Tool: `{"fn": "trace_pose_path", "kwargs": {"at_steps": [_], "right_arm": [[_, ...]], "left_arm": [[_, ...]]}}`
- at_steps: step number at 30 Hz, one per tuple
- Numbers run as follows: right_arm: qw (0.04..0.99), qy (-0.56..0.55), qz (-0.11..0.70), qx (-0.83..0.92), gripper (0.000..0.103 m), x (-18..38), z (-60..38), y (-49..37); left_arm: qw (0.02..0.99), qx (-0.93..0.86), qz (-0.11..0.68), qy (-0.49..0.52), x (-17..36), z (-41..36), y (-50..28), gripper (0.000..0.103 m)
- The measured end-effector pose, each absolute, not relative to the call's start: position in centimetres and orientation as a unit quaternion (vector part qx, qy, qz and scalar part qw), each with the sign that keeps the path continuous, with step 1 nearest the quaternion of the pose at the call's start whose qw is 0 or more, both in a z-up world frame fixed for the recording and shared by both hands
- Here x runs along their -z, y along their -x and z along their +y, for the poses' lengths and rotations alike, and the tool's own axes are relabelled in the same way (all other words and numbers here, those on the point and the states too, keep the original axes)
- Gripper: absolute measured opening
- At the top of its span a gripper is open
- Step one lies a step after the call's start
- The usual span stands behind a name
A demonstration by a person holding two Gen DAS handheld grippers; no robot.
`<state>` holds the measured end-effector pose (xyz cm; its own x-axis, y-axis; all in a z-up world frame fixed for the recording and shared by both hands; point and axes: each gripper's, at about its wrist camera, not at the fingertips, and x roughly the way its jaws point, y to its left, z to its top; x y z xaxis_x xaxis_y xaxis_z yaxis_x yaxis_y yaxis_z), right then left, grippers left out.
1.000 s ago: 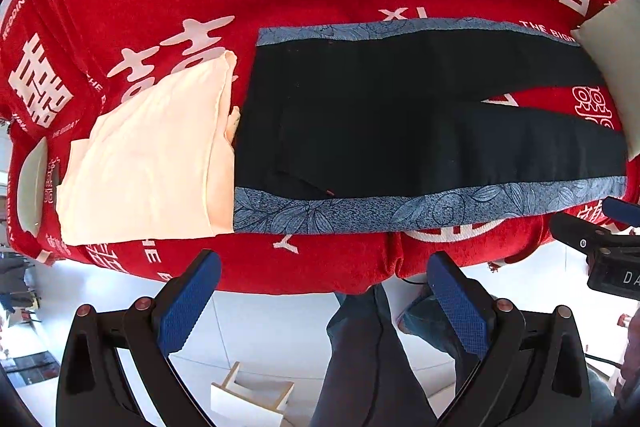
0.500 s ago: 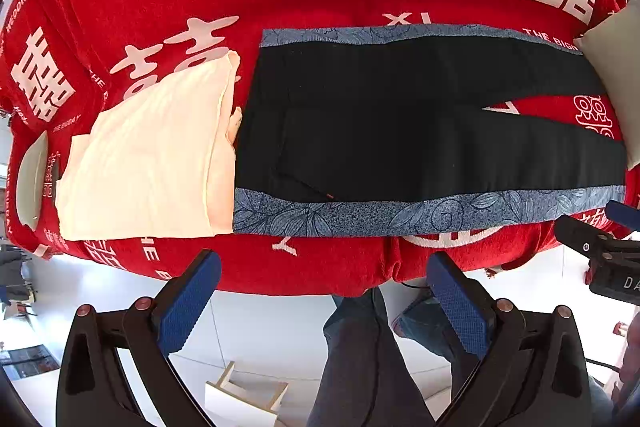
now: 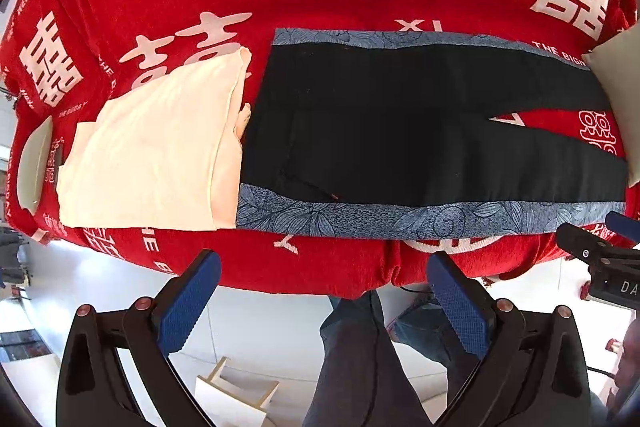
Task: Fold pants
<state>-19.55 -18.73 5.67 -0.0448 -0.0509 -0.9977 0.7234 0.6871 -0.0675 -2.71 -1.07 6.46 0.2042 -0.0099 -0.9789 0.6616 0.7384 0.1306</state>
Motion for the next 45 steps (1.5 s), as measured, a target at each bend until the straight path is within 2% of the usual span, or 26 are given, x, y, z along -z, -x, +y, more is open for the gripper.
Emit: {"fn": "trace_pose_path", "kwargs": {"at_steps": [33,38,45], "right_arm": [[0.659,-0.273,0.638,0.29,0.103,-6.4,-20.4,21.5],[0.667,-0.324,0.612,0.275,0.103,-6.4,-21.4,22.7],[0.654,-0.461,0.553,0.234,0.103,-3.9,-22.5,25.2]], "left_arm": [[0.738,0.213,0.58,-0.271,-7.0,-2.0,5.4,0.103],[0.737,0.207,0.607,-0.212,-6.3,-0.8,5.2,0.103],[0.728,0.19,0.647,-0.126,-3.4,1.6,2.7,0.103]]}}
